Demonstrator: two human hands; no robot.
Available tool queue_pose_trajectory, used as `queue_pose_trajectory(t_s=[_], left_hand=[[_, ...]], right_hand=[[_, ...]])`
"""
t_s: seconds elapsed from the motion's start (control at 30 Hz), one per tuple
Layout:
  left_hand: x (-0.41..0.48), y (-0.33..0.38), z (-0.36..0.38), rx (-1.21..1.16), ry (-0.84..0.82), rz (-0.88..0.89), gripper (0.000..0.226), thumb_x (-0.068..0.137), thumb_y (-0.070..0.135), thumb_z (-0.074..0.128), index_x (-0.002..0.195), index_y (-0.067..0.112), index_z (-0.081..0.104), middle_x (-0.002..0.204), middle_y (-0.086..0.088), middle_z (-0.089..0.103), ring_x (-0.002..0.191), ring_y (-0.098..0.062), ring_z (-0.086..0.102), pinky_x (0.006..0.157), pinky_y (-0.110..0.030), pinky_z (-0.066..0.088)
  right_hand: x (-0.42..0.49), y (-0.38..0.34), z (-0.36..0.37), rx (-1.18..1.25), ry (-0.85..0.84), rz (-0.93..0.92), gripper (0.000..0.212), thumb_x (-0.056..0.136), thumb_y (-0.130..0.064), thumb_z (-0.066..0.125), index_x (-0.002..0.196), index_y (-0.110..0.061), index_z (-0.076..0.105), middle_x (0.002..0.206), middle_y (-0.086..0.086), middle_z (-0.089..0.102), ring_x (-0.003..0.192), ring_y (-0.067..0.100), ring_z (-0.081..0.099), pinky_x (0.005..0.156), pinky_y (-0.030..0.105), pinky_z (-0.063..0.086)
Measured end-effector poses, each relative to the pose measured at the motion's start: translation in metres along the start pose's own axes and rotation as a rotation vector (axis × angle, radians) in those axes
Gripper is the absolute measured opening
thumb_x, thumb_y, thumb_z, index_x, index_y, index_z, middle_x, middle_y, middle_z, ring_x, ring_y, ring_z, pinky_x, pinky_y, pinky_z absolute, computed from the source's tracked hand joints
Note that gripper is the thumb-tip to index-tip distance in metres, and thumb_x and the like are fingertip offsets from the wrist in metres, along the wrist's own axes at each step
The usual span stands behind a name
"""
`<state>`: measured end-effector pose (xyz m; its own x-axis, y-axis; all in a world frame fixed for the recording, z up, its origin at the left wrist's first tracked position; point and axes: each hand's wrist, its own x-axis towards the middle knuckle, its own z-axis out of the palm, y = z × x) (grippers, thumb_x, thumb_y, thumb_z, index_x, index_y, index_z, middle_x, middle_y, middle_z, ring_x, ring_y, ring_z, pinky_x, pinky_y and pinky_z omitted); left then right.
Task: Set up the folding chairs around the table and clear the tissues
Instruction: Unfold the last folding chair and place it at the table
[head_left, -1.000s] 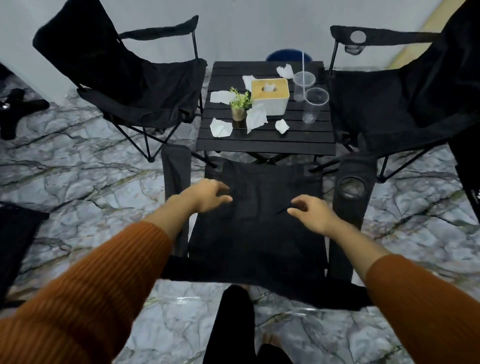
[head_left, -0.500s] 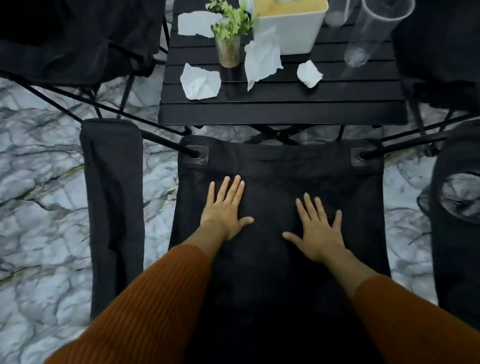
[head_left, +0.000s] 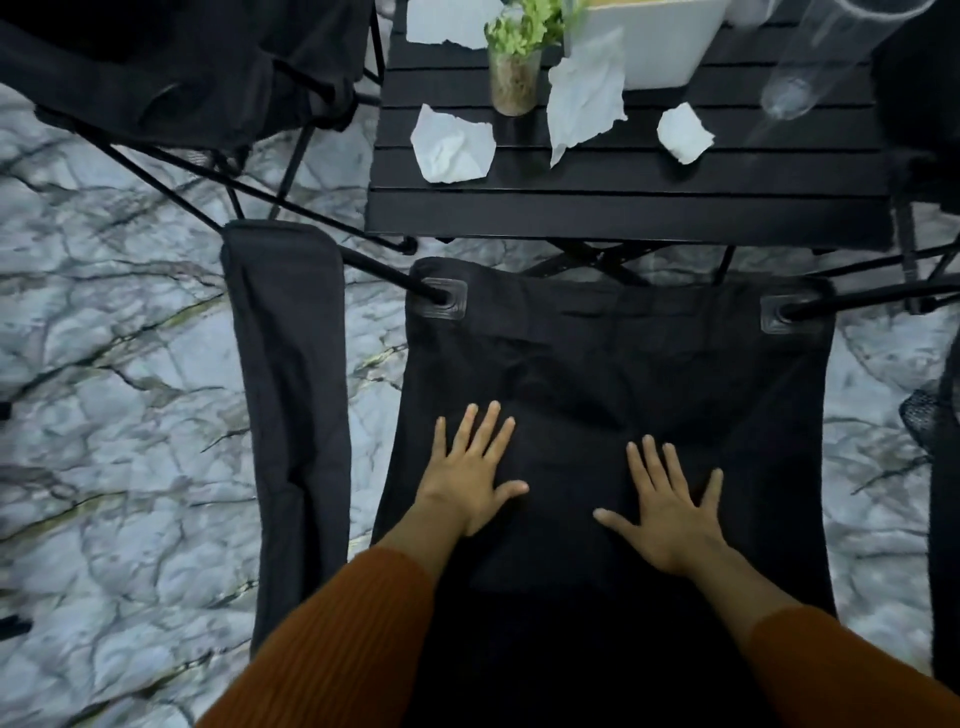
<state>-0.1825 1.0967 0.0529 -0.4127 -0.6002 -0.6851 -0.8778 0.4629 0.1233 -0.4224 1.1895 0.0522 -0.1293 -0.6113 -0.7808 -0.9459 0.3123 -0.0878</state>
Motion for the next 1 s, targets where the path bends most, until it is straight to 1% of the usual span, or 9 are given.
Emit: queue_pose_trajectory(t_s=[0.13,0.27,0.33,0.43,0.53,0.63,0.77,0.87,1.0], left_hand=[[-0.025,0.002,-0.063,-0.175,0.077,0.132,0.062,0.099,0.048,0.035,0.15,0.014,0.028,0.163,-0.005,0.007,0.151,-0.018,-0.008,0.124,-0.039,-0.001],[-0.072,-0.014,-0.126,-0.339,0.53,0.232,0.035,0.097,0.03,0.049,0.124,0.011,0.062,0.145,-0.007,0.049,0.145,-0.022,0.029,0.119,-0.041,0.025],[-0.1,-0.033,-0.149,-0.441,0.797,0.112,0.025,0.093,0.026,0.056,0.113,0.014,0.066,0.135,-0.004,0.057,0.137,-0.022,0.042,0.111,-0.044,0.035],[-0.138,-0.069,-0.154,-0.583,1.05,-0.323,0.039,0.086,0.027,0.064,0.123,0.018,0.056,0.136,-0.002,0.051,0.13,-0.023,0.043,0.107,-0.044,0.036],[-0.157,-0.101,-0.137,-1.091,0.859,-0.675,0.073,0.076,0.029,0.079,0.136,0.013,0.039,0.13,-0.008,0.051,0.12,-0.026,0.051,0.099,-0.042,0.045],[-0.161,-0.119,-0.125,-1.626,0.503,-0.659,0.036,0.072,0.011,0.084,0.1,0.003,0.062,0.103,-0.018,0.069,0.085,-0.026,0.069,0.073,-0.038,0.058],[-0.142,-0.137,-0.108,-1.513,0.477,-0.706,0.031,0.065,0.004,0.086,0.063,0.008,0.055,0.092,-0.022,0.073,0.085,-0.034,0.073,0.071,-0.049,0.061],[-0.138,-0.138,-0.106,-1.568,0.395,-0.637,0.023,0.069,0.007,0.084,0.076,0.005,0.063,0.096,-0.018,0.074,0.088,-0.03,0.072,0.07,-0.043,0.062],[-0.164,-0.125,-0.098,-1.589,0.043,-0.501,0.03,0.069,0.001,0.083,0.096,0.004,0.071,0.097,-0.008,0.075,0.084,-0.02,0.072,0.06,-0.026,0.059]], right_hand=[[-0.02,-0.029,-0.029,0.195,0.03,-0.006,0.086,0.087,-0.065,0.044,0.153,-0.023,0.009,0.162,0.002,0.011,0.149,0.026,0.006,0.119,0.056,0.008],[-0.061,-0.094,-0.058,0.624,-0.013,-0.045,0.062,0.087,-0.051,0.058,0.135,-0.012,0.048,0.134,0.008,0.056,0.116,0.022,0.054,0.096,0.031,0.044],[-0.084,-0.136,-0.071,0.84,-0.044,-0.082,0.049,0.087,-0.047,0.062,0.12,-0.01,0.061,0.119,0.008,0.065,0.1,0.017,0.059,0.084,0.027,0.045],[-0.111,-0.196,-0.08,1.098,-0.18,-0.117,0.046,0.081,-0.048,0.068,0.111,-0.013,0.065,0.107,0.005,0.069,0.096,0.019,0.066,0.087,0.035,0.054],[-0.127,-0.242,-0.078,1.251,-0.377,-0.115,0.048,0.073,-0.037,0.08,0.11,-0.011,0.065,0.103,0.007,0.073,0.093,0.023,0.071,0.081,0.036,0.058],[-0.131,-0.264,-0.066,1.277,-0.378,-0.098,0.032,0.069,-0.012,0.084,0.098,-0.006,0.072,0.093,0.009,0.076,0.084,0.023,0.074,0.073,0.034,0.06],[-0.123,-0.268,-0.051,1.207,-0.277,-0.01,0.028,0.066,-0.007,0.085,0.091,-0.006,0.073,0.091,0.007,0.076,0.083,0.023,0.073,0.078,0.04,0.061],[-0.121,-0.265,-0.048,1.198,-0.263,-0.004,0.029,0.064,-0.007,0.086,0.089,-0.007,0.073,0.091,0.007,0.076,0.084,0.023,0.073,0.079,0.041,0.06],[-0.122,-0.255,-0.048,1.138,-0.277,-0.046,0.025,0.063,-0.002,0.085,0.082,-0.004,0.069,0.092,0.016,0.075,0.086,0.03,0.073,0.08,0.049,0.059]])
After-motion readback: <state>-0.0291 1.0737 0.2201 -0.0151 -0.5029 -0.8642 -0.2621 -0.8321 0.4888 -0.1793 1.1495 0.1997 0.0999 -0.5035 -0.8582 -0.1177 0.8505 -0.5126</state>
